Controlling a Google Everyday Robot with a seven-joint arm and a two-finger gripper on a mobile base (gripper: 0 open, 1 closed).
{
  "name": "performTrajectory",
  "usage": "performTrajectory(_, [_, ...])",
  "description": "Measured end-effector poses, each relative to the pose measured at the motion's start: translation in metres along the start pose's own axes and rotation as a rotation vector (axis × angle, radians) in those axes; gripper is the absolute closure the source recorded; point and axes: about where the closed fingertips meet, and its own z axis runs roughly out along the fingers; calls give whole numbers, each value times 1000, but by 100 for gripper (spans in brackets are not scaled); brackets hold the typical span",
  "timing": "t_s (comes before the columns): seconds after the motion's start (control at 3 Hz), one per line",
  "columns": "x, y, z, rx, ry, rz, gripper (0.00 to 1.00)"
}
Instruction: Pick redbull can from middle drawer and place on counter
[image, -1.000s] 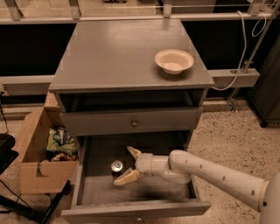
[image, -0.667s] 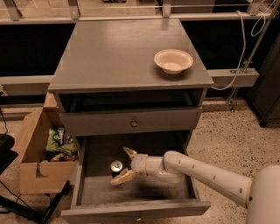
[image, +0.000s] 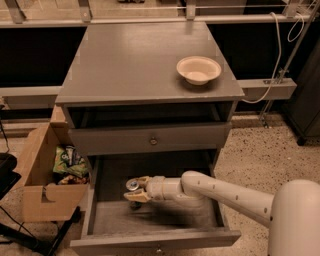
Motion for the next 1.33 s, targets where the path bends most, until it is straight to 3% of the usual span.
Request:
performTrajectory(0.33, [-39, 7, -40, -42, 10, 80, 78])
performTrajectory(0.67, [-102, 29, -107, -72, 10, 144, 99])
performTrajectory(1.0, [-202, 25, -184, -65, -24, 139, 100])
performTrajectory(1.33, [-364, 14, -259, -66, -96, 73, 100])
